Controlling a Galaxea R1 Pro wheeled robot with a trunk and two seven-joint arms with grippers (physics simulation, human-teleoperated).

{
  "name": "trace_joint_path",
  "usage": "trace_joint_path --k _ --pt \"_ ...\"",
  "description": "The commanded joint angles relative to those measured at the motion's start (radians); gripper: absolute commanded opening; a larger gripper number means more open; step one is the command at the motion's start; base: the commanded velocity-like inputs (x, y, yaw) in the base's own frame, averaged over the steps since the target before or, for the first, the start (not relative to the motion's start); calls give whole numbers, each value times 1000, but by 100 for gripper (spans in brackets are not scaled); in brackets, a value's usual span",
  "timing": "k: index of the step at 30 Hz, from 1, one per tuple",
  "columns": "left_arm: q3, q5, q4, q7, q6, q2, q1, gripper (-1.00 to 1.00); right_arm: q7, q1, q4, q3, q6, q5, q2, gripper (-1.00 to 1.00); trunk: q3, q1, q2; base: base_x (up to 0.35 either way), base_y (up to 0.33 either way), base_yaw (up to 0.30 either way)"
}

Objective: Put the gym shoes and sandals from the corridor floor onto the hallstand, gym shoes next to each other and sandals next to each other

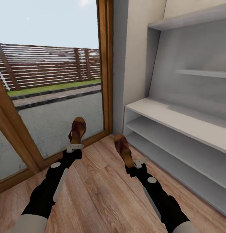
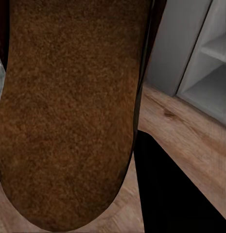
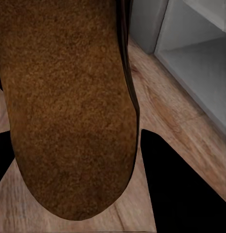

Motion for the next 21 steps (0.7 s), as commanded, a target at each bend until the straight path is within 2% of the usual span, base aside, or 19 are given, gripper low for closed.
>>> trace_joint_path --k 1,15,21 --pt "0 3 -2 -3 6 1 0 -100 -1 -1 -1 1 6 -4 0 -100 0 0 0 0 0 -279" --pt "0 3 -2 -3 6 1 0 -100 -1 -1 -1 1 6 -4 0 -100 7 0 0 0 1 -279" --pt "0 4 -2 -3 6 1 0 -100 -1 -1 0 1 6 -4 0 -100 11 0 0 0 215 -279"
